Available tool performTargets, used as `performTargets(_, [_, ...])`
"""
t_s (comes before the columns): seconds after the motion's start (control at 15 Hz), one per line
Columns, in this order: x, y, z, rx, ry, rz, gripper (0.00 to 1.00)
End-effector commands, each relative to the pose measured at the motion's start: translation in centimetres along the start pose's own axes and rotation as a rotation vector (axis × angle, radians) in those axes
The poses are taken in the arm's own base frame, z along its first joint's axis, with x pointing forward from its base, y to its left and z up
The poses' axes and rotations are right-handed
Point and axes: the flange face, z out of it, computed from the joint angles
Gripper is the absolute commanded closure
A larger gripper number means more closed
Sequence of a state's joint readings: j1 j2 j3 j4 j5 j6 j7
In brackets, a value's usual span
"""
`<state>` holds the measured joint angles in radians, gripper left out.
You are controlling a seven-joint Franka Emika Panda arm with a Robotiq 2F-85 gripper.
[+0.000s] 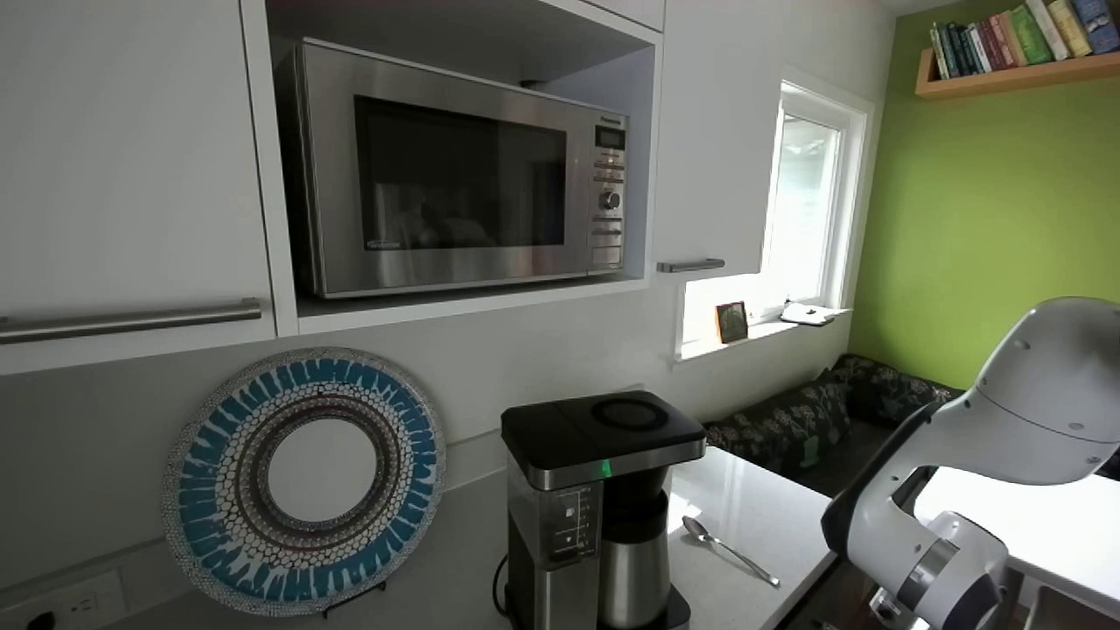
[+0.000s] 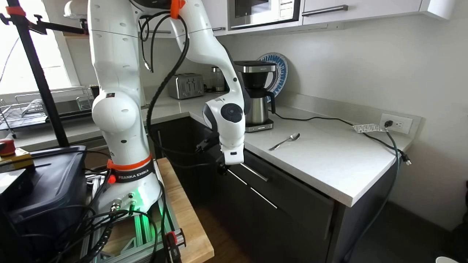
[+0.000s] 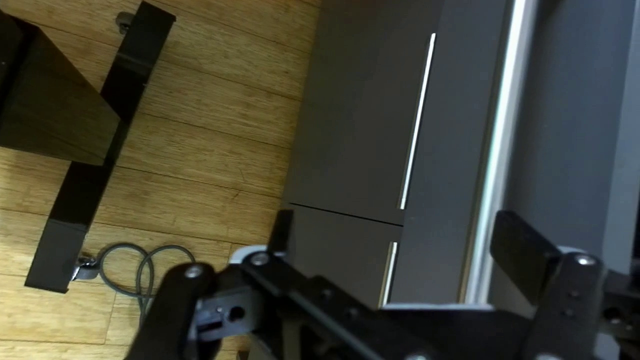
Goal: Open the kitchen drawer, then put a spoon inside it
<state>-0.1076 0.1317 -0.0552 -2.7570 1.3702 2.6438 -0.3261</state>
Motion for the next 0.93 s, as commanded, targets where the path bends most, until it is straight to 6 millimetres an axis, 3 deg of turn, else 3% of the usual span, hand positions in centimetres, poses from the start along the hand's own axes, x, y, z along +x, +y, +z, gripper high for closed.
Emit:
performTargets(0.0, [-0.1, 0.1, 0.7, 0.021, 0.018, -0.004, 0.00])
performTargets(0.87, [-0.3, 0.0, 3.8, -0.001, -0.011, 0.001, 0.00])
